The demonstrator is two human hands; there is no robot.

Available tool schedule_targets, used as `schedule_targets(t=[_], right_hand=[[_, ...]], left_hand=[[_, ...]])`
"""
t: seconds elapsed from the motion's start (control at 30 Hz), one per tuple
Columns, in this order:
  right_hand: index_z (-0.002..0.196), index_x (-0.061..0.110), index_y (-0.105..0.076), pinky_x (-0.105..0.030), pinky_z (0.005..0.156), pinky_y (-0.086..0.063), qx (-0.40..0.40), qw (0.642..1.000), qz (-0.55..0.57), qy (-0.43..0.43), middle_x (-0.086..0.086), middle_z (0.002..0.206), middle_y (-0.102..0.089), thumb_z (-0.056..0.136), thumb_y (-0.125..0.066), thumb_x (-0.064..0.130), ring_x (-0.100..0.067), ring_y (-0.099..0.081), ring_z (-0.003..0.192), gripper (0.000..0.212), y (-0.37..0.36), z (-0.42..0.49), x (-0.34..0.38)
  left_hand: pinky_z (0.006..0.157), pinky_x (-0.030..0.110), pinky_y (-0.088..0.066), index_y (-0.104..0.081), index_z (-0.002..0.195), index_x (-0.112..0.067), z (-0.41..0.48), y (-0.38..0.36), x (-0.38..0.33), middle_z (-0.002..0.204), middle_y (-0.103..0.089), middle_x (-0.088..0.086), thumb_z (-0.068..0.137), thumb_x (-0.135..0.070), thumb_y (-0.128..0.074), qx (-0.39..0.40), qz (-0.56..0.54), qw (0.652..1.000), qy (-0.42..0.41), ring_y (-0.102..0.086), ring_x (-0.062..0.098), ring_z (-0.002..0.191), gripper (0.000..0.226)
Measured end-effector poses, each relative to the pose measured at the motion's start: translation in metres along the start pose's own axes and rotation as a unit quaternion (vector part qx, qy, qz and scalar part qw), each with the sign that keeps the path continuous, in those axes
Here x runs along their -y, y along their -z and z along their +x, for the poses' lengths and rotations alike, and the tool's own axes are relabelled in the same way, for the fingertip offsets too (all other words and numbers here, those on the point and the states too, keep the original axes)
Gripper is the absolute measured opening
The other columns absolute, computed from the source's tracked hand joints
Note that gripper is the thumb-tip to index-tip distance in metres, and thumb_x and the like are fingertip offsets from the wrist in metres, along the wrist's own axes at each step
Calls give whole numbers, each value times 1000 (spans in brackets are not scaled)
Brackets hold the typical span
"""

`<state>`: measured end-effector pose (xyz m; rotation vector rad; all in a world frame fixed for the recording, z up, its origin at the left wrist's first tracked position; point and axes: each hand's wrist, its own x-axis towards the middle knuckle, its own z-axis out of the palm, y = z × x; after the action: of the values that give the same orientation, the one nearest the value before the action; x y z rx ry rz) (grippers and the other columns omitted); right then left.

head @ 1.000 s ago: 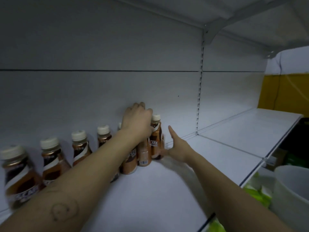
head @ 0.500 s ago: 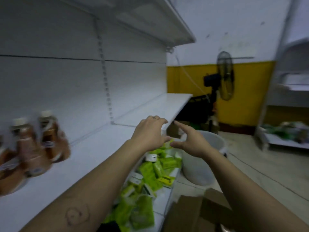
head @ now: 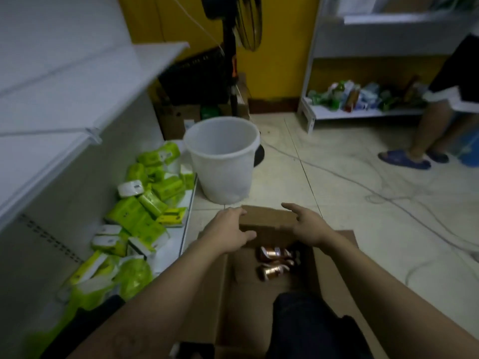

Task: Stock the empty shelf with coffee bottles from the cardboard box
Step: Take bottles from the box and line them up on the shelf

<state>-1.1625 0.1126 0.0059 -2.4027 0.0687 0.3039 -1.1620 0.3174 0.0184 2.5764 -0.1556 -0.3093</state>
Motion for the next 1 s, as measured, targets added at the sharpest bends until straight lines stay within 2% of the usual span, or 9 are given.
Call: schedule_targets(t=[0.2, 0.33, 0.5, 0.57, 0.63, 0.7, 0.8, 0.87, 1.0], right_hand=[[137, 20, -47, -33, 92, -47, 105, 985, 61, -126, -2, 124, -60, 84, -68, 37, -15, -57, 104, 59, -47, 36, -85], [136, 18, -49, -32, 95, -43, 165, 963, 77, -196, -6, 131, -57, 85, -68, 36, -20, -55, 113, 57, -102, 60, -135], [140, 16, -42, -32, 98, -45, 257, 921, 89, -280, -11, 140, -51, 90, -63, 23, -27, -52, 124, 54, -179, 82, -193], [124, 26, -41, -31, 73, -54, 246, 904, 146, -317, -8, 127, -56, 88, -66, 31, -24, -61, 104, 44, -198, 94, -206], [115, 33, -38, -23, 55, -52, 208, 885, 229, -348, -2, 107, -61, 85, -68, 39, -17, -64, 84, 43, -211, 105, -214], [116, 30, -49, -26, 66, -54, 156, 875, 295, -351, 5, 102, -64, 84, -69, 37, -15, -65, 88, 38, -225, 114, -227], [127, 18, -58, -32, 84, -52, 100, 848, 378, -357, -2, 120, -66, 84, -71, 33, -21, -64, 106, 47, -240, 126, -239], [126, 15, -60, -34, 86, -54, 70, 827, 413, -375, -7, 120, -68, 84, -71, 34, -23, -65, 106, 47, -247, 134, -241], [124, 15, -59, -38, 82, -57, 11, 817, 421, -393, -7, 116, -68, 80, -75, 35, -24, -67, 102, 51, -260, 142, -243]], left_hand=[[97, 35, -43, -45, 135, -24, 58, -86, 40, 137, -49, 2, 77, -37, -72, 100, -12, 993, 58, -48, 20, 121, 65], [102, 36, -38, -46, 135, -25, 98, -141, 70, 139, -47, 3, 78, -37, -71, 167, 13, 984, 61, -44, 21, 124, 64], [105, 35, -31, -34, 143, -24, 134, -215, 107, 148, -37, 5, 81, -36, -67, 232, 43, 968, 79, -34, 23, 134, 72], [109, 38, -28, -28, 146, -23, 151, -238, 114, 150, -33, 5, 80, -33, -68, 234, 43, 968, 75, -29, 24, 137, 77], [111, 40, -28, -24, 147, -25, 172, -257, 119, 151, -30, 5, 81, -30, -67, 223, 47, 973, 42, -27, 26, 137, 79], [111, 40, -26, -23, 147, -26, 192, -275, 122, 153, -26, 4, 84, -27, -62, 203, 54, 978, 8, -24, 25, 138, 75], [111, 42, -28, -24, 147, -23, 212, -301, 123, 153, -25, 6, 90, -25, -55, 190, 32, 981, -19, -26, 26, 137, 65], [107, 43, -32, -29, 145, -20, 218, -314, 123, 147, -28, 8, 91, -29, -55, 177, 20, 984, -13, -33, 27, 131, 61], [102, 44, -38, -42, 136, -22, 219, -327, 127, 138, -31, 9, 82, -34, -67, 152, 54, 987, 27, -38, 29, 123, 61]])
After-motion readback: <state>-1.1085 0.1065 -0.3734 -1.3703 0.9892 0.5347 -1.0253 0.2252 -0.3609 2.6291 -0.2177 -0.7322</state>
